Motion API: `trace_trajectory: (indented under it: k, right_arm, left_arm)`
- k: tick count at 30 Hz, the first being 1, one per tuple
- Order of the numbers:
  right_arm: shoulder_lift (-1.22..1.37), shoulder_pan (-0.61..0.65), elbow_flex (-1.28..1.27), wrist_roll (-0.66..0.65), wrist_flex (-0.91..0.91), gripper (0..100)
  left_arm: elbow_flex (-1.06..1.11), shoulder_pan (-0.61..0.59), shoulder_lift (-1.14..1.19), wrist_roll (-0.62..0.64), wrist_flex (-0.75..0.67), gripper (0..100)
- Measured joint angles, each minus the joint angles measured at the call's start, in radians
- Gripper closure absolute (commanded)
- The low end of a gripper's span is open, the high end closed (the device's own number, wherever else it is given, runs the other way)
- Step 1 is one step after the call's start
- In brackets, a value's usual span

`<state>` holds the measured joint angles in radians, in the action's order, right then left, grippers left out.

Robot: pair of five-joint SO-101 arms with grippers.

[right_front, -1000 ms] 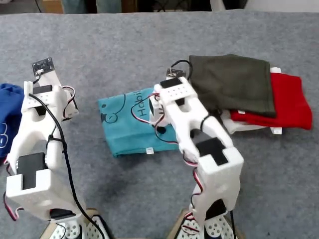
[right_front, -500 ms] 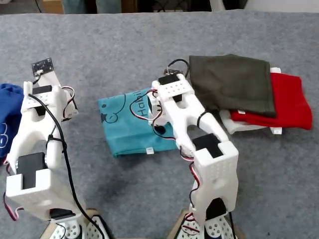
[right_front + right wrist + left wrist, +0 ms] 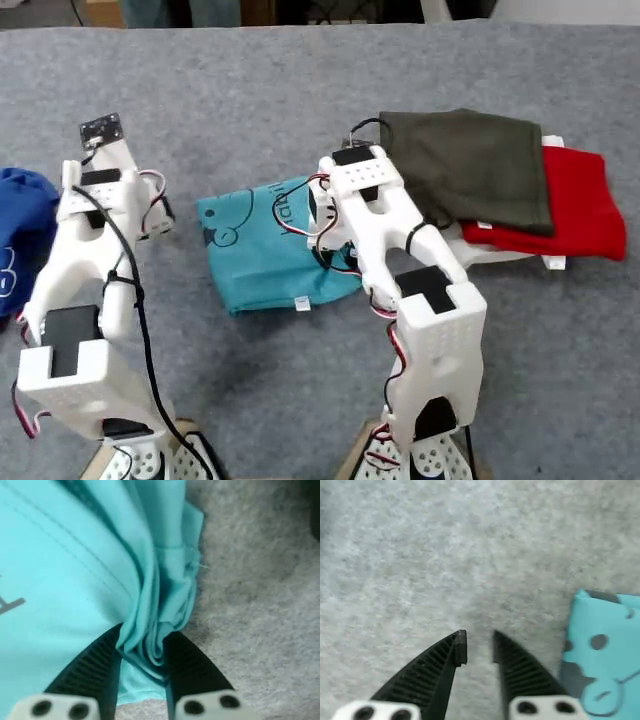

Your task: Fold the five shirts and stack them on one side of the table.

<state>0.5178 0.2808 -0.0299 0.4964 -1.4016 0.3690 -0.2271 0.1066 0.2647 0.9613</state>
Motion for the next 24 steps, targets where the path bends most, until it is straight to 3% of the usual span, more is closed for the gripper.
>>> trace_trajectory:
  k: [6,15,19,24]
  right_arm:
    - [0.000,0.000,0.000,0.000,0.000,98.5]
    - [0.002,0.000,0.002,-0.002,0.008,98.5]
    - [0.006,0.000,0.029,-0.018,-0.014,98.5]
    - [0.009,-0.012,0.140,-0.149,-0.118,98.5]
  left_arm:
    - [-0.110,0.089,0.000,0.180,0.077,73]
    - [-0.146,0.184,0.048,0.203,0.043,73]
    - [-0.146,0.133,0.064,0.236,0.040,73]
    - [-0.155,-0.038,0.072,0.278,0.038,73]
